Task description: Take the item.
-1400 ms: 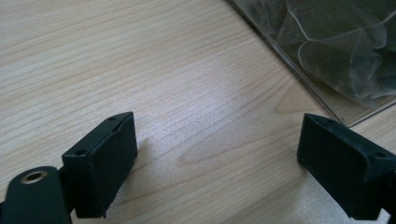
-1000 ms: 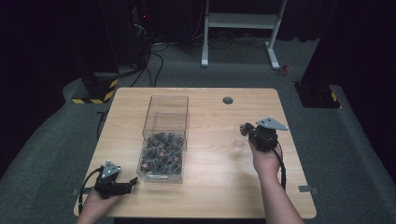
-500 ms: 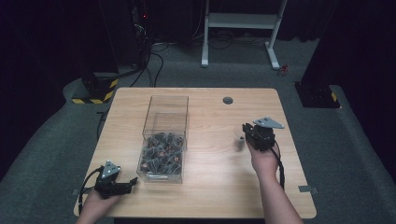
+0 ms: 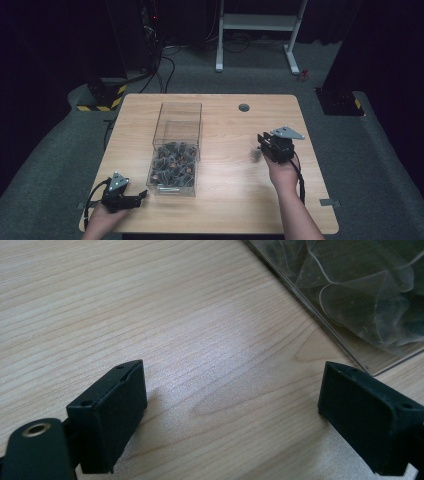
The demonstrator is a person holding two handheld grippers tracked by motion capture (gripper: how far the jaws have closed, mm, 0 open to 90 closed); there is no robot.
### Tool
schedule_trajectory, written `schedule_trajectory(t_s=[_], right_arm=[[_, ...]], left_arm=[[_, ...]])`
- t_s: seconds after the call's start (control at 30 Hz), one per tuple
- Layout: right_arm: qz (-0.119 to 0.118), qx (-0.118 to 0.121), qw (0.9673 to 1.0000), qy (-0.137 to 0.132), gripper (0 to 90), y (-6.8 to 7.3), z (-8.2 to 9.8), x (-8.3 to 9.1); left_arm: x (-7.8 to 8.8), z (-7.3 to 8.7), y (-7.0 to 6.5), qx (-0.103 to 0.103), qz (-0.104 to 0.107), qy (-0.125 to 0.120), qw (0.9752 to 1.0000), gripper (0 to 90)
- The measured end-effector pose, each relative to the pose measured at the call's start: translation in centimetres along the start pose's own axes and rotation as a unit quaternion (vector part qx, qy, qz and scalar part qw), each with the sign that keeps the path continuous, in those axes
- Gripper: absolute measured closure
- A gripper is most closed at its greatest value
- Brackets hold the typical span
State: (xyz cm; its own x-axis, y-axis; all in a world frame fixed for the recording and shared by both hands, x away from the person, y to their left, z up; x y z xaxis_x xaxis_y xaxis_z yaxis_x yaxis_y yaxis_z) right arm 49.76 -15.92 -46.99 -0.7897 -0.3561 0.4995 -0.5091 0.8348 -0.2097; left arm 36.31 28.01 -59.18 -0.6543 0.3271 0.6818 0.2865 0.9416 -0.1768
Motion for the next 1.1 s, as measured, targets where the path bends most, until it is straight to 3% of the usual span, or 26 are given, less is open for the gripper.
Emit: schedule_trajectory(t_s=[0.2, 0.3, 0.33, 0.4, 0.53, 0.67, 1.1], right_arm=[[0.000, 0.009, 0.9999, 0.004, 60.2, 0.4, 0.0, 0.2], [0.005, 0.010, 0.9999, 0.003, 48.1, 0.5, 0.2, 0.4], [0.005, 0.010, 0.9999, 0.003, 48.1, 0.5, 0.2, 0.4], [0.002, 0.007, 1.0000, 0.007, 36.2, 0.9, 0.5, 0.4], [-0.007, -0.002, 1.0000, 0.002, 24.5, 1.3, 0.8, 0.6], [0.003, -0.004, 1.0000, 0.003, 14.2, 1.5, 1.1, 0.8], [-0.008, -0.008, 0.9999, 0.001, 11.2, 3.0, 2.2, 2.1]], left_arm=[[0.0, 0.0, 0.0, 0.000, 0.000, 0.000, 1.0000, 12.4], [0.0, 0.0, 0.0, 0.000, 0.000, 0.000, 1.0000, 12.4], [0.0, 0.0, 0.0, 0.000, 0.000, 0.000, 1.0000, 12.4], [0.0, 0.0, 0.0, 0.000, 0.000, 0.000, 1.0000, 12.4], [0.0, 0.0, 0.0, -0.003, -0.001, 0.000, 1.0000, 12.4], [0.0, 0.0, 0.0, -0.003, -0.001, 0.001, 1.0000, 12.4], [0.0, 0.0, 0.0, -0.002, 0.000, 0.001, 1.0000, 12.4]])
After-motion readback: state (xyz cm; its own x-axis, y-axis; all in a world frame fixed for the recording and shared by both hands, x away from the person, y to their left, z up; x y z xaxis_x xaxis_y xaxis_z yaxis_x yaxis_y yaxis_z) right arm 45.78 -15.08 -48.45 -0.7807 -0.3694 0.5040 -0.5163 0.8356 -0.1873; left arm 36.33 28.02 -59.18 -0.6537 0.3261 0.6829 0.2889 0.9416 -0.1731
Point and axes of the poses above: each handheld gripper's, and its own axes: x roughly backward along the jaws, z roughly out of its underside, y roughly to its left, the point moved 9 cm from there along -x, roughly forward along the jaws, and after that the axes turned 14 degrees about x, right-handed, at the moved point
